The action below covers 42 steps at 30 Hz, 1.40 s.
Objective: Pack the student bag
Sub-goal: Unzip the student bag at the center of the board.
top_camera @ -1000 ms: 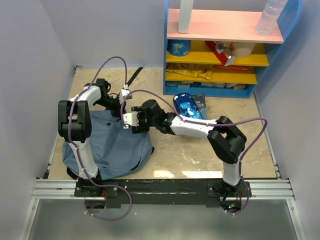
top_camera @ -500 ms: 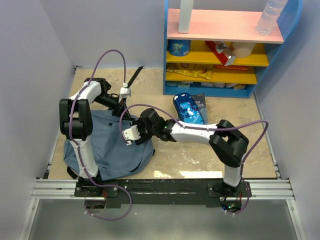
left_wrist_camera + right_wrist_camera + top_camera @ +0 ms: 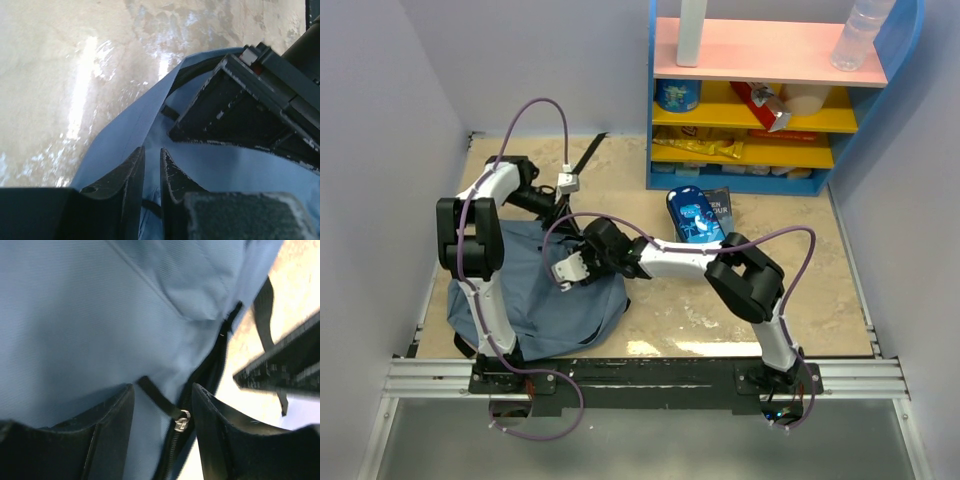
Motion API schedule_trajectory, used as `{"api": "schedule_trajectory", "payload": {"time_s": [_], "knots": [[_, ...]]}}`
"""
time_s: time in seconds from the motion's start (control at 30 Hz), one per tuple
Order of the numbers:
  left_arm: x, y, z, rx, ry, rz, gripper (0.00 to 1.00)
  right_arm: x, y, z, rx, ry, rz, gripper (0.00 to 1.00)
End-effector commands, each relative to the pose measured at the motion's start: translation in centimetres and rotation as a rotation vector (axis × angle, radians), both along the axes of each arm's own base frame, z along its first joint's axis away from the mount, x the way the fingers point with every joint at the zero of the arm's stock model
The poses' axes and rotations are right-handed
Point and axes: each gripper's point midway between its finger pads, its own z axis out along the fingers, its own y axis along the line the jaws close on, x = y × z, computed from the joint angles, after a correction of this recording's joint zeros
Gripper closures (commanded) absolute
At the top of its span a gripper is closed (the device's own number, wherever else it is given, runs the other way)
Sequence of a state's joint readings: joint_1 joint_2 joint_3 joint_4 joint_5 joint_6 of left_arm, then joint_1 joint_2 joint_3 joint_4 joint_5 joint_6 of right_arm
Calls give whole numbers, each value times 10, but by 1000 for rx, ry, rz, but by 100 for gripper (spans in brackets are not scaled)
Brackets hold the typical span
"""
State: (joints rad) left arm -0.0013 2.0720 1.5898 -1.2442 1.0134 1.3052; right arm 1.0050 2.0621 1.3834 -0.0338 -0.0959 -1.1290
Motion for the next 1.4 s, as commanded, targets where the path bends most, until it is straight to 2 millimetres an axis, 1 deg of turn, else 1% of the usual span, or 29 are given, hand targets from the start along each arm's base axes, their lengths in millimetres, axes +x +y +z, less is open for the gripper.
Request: {"api": "schedule_trajectory", "payload": {"time_s": [0.0, 0.03, 0.07, 0.13, 0.17, 0.2, 0.23, 0.27, 0.3, 0.37, 0.4, 0.47, 0.63, 0.7, 0.97, 1.1, 1.17, 1.3, 1.37], "knots": [[26, 19, 30, -41, -98, 97, 76, 24, -1, 18, 4, -24, -21, 47], [28, 23, 31, -39, -106, 106, 76, 25, -2, 15, -3, -14, -23, 47], [30, 28, 33, -43, -113, 120, 75, 27, 0, 18, -3, -15, -22, 47], [32, 32, 34, -46, -117, 133, 75, 28, -5, 8, -36, 25, -27, 48], [32, 37, 35, -46, -120, 143, 75, 32, -3, 12, -30, 31, -30, 48], [33, 39, 34, -45, -121, 146, 75, 31, -9, 9, -53, 56, -36, 48], [34, 43, 34, -43, -126, 154, 75, 30, -10, 5, -62, 80, -31, 48], [34, 45, 34, -45, -125, 157, 75, 31, -7, 9, -60, 84, -29, 48], [34, 46, 32, -43, -123, 157, 75, 30, -13, 4, -89, 106, -32, 48], [35, 50, 32, -47, -122, 167, 75, 31, -13, 0, -109, 113, -28, 49], [36, 52, 32, -45, -124, 170, 75, 29, -16, -2, -128, 126, -27, 50], [36, 54, 31, -44, -123, 174, 75, 27, -15, -4, -136, 143, -19, 51], [38, 55, 32, -43, -129, 176, 75, 22, -22, -15, -180, 174, -29, 52], [38, 54, 31, -45, -127, 178, 75, 23, -25, -20, -189, 179, -46, 55], [39, 55, 28, -39, -134, 194, 75, 5, -25, -35, -211, 211, -30, 58], [40, 56, 27, -34, -137, 201, 75, 1, -28, -41, -228, 223, -35, 65], [41, 55, 27, -37, -138, 203, 75, 1, -27, -41, -224, 227, -36, 67], [41, 55, 24, -35, -133, 207, 75, -2, -28, -44, -239, 254, -46, 78], [40, 55, 24, -34, -138, 207, 75, -4, -27, -45, -237, 267, -50, 81]]}}
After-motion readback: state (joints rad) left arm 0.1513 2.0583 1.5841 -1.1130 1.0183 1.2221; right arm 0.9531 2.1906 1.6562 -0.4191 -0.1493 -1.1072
